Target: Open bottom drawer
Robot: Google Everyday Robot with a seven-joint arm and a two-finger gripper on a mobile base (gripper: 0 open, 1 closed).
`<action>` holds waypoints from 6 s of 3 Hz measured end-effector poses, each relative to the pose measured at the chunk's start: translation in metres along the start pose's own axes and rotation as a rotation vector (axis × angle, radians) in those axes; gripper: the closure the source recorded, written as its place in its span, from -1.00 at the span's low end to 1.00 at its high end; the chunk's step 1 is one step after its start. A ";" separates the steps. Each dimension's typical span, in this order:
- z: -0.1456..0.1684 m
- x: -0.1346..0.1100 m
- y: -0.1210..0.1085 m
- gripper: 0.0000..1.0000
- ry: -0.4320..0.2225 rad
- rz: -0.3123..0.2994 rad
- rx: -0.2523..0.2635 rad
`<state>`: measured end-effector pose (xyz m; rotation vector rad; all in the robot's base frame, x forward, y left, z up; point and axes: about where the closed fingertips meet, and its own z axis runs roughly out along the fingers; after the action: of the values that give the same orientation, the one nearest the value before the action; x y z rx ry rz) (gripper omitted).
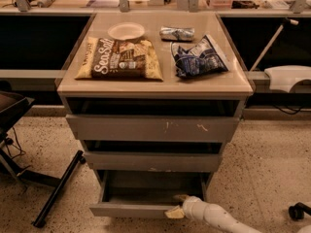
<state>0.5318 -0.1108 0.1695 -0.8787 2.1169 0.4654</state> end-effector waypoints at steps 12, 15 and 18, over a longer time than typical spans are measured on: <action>-0.042 0.030 0.055 1.00 -0.046 0.104 -0.008; -0.063 0.042 0.076 1.00 -0.049 0.109 0.013; -0.069 0.044 0.082 1.00 -0.049 0.112 0.019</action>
Offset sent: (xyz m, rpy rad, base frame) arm -0.1670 0.0246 -0.0047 0.3221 0.1183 -0.1046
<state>0.4165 -0.1125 0.1812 -0.7335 2.1293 0.5182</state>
